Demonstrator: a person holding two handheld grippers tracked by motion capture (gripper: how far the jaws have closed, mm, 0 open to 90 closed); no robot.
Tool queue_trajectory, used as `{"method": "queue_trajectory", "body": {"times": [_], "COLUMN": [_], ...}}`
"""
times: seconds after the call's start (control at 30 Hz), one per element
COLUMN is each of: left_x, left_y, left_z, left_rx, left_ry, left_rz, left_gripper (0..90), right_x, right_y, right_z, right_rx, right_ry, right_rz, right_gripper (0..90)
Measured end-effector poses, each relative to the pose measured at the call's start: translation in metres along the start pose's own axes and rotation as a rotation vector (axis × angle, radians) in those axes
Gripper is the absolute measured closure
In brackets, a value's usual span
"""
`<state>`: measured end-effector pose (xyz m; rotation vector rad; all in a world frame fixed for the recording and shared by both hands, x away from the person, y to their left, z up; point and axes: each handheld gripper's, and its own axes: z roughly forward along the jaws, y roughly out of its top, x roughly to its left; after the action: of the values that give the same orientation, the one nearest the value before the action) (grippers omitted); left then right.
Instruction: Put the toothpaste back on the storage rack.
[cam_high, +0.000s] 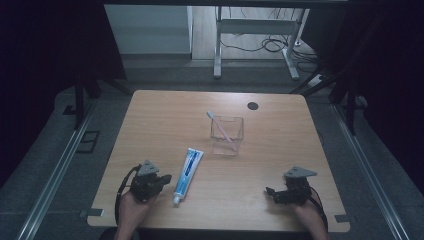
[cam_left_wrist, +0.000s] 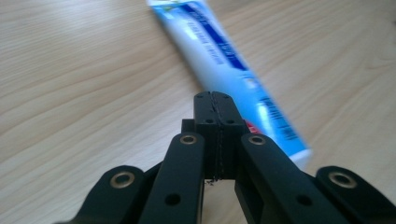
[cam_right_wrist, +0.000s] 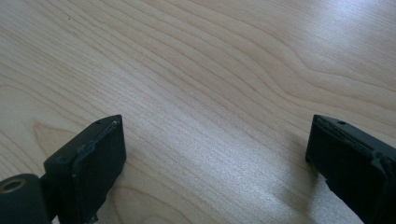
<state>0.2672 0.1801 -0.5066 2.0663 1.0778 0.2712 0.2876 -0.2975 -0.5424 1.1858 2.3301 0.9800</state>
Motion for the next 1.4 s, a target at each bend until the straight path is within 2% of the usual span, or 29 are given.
{"method": "queue_trajectory", "body": {"times": [0.13,0.53,0.67,0.73,0.97,1.4], "left_x": [-0.010,-0.029,-0.035,-0.038,-0.040,-0.028], "left_y": [0.002,0.010,0.012,0.012,0.013,0.010], "left_z": [0.003,0.014,0.020,0.023,0.026,0.019], "left_rx": [0.012,0.030,0.050,0.069,0.084,0.100], "left_ry": [-0.022,-0.089,-0.105,-0.103,-0.091,-0.064], "left_rz": [0.024,0.034,0.044,0.057,0.071,0.077], "left_gripper": [89.5,89.4,89.4,89.3,89.3,89.3], "right_x": [0.000,0.000,0.000,0.000,0.000,0.000], "right_y": [0.000,0.000,0.000,0.000,0.000,0.000], "right_z": [0.000,0.000,0.000,0.000,0.000,0.000], "right_rx": [0.000,0.000,0.000,0.000,0.000,0.000], "right_ry": [0.000,0.000,0.000,0.000,0.000,0.000], "right_rz": [0.000,0.000,0.000,0.000,0.000,0.000], "right_gripper": [4.8,4.8,4.8,4.8,4.8,4.8]}}
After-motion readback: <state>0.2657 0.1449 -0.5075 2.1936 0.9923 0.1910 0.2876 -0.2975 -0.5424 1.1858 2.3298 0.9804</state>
